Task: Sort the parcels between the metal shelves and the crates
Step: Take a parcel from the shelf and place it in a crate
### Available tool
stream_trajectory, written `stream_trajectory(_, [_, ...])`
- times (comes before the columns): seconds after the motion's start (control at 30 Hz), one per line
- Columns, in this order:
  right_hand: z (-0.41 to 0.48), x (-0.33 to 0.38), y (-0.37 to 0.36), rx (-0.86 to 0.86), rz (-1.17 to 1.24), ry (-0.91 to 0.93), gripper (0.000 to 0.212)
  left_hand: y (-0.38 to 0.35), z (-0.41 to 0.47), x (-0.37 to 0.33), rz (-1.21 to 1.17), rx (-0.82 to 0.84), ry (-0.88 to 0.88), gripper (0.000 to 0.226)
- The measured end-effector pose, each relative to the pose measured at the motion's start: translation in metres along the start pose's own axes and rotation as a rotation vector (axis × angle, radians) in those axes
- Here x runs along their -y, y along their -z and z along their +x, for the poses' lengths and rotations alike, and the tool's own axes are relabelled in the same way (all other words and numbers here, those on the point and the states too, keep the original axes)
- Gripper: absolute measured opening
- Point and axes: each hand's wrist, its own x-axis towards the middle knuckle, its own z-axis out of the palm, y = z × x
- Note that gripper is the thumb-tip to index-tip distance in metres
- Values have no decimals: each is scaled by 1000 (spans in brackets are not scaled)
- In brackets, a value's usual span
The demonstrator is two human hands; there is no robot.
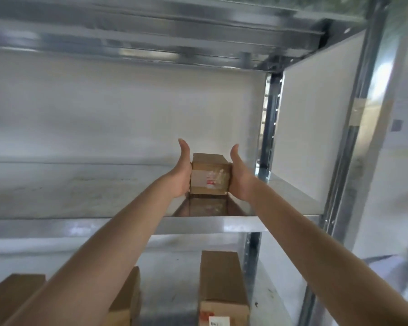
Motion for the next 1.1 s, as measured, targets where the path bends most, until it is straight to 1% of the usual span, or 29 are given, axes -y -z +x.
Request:
stream_trajectory(0.13, [-1,3,2,12,-14,-10,98,-6,-4,-5,-9,-73,8,114])
stream_trajectory(0.27, [3,5,4,15,-43,-9,94,-8,-7,-8,11,-103,1,106])
stream_trajectory(0.33, [4,5,3,29,-59,2,90,-5,-4,-8,4,-110,-3,104])
stream_trajectory(0.43, [5,5,0,58,-66,18,76,2,0,-8,1,-89,-3,103])
stream_trajectory(0.57, [5,4,-5,46,-53,38,51,12,4,-8,28,-65,-44,83])
stream_trajectory(0.67, [4,4,-9,44,-51,77,33,17,6,-7,110,-122,-103,56])
stream_trajectory(0.73, [2,7,-12,47,-60,116,33,21,6,-6,142,-160,-139,41])
stream_trajectory(0.8, [4,9,-13,44,-99,168,47,26,3,-6,198,-169,-208,33])
stream_trajectory(0.87, [6,11,-14,40,-193,216,65,28,-2,-7,273,-158,-296,36])
stream_trajectory(0.9, [7,11,-15,39,-231,239,65,28,-5,-8,301,-149,-329,42])
stream_trajectory(0.97, [6,11,-18,47,-268,269,57,28,-10,-10,343,-135,-372,55])
stream_trajectory(1.0, [6,11,-19,54,-264,274,57,28,-10,-10,359,-129,-387,59])
stream_trajectory(1.1, [7,8,-23,39,-211,269,55,26,-13,-13,354,-123,-390,60])
